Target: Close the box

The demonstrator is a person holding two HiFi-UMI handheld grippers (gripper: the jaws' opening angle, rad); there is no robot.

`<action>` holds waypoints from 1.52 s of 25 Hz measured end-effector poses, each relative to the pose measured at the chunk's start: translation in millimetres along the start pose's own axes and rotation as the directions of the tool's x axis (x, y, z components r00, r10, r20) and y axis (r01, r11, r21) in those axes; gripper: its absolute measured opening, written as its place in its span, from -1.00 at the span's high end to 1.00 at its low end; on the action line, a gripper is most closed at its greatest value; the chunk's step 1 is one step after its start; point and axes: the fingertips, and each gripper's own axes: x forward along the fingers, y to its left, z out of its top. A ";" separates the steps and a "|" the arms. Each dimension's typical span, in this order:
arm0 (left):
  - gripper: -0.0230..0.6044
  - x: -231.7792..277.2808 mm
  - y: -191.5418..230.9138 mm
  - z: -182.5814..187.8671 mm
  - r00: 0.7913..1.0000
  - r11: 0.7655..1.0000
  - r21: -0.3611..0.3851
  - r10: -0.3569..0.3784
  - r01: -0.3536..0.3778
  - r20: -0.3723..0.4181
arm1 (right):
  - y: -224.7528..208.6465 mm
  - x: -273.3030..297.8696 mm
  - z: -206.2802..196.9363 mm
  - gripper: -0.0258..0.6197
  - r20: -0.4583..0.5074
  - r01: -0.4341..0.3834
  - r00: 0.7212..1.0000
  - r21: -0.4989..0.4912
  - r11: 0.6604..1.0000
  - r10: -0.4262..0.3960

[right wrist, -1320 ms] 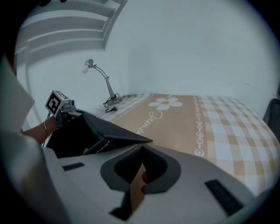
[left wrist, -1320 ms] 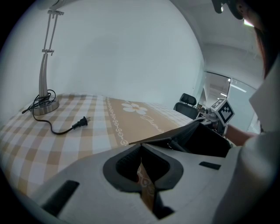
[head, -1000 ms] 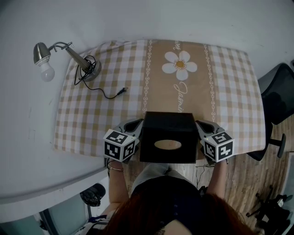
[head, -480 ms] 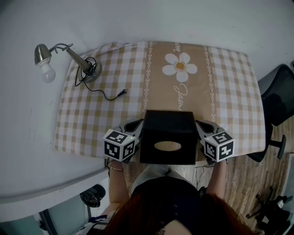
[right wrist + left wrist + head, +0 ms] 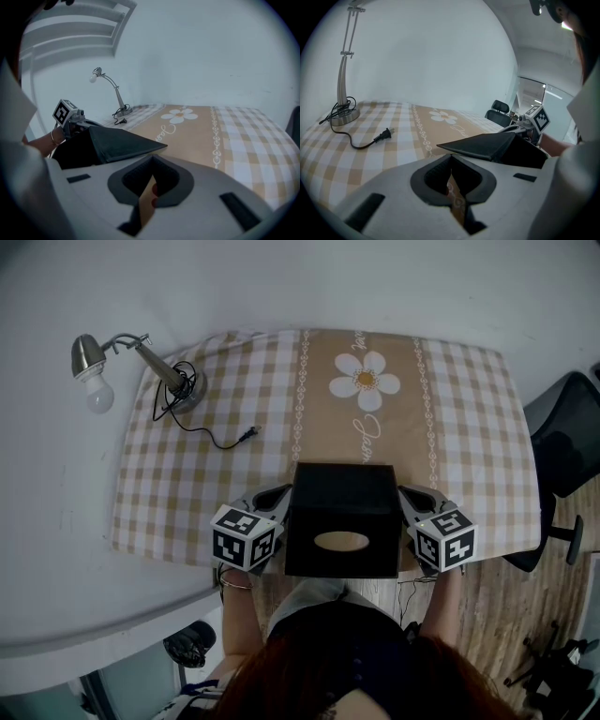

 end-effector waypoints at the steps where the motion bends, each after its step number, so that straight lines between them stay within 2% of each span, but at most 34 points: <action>1: 0.84 0.2 -0.2 0.1 1.000 1.000 -0.001 -0.003 0.003 0.001 | -0.1 0.0 0.2 0.87 0.000 0.000 1.000 -0.003 1.000 0.000; 14: 0.84 6.5 1.2 -0.3 0.999 0.999 -0.014 -0.041 0.041 -0.004 | -0.2 3.1 0.7 0.87 -0.001 -0.010 1.000 -0.012 1.000 0.010; 38: 0.84 10.9 13.8 27.1 0.998 0.999 -0.007 -0.038 0.039 0.045 | -13.2 6.1 21.5 0.87 0.041 0.015 0.999 0.003 1.000 -0.015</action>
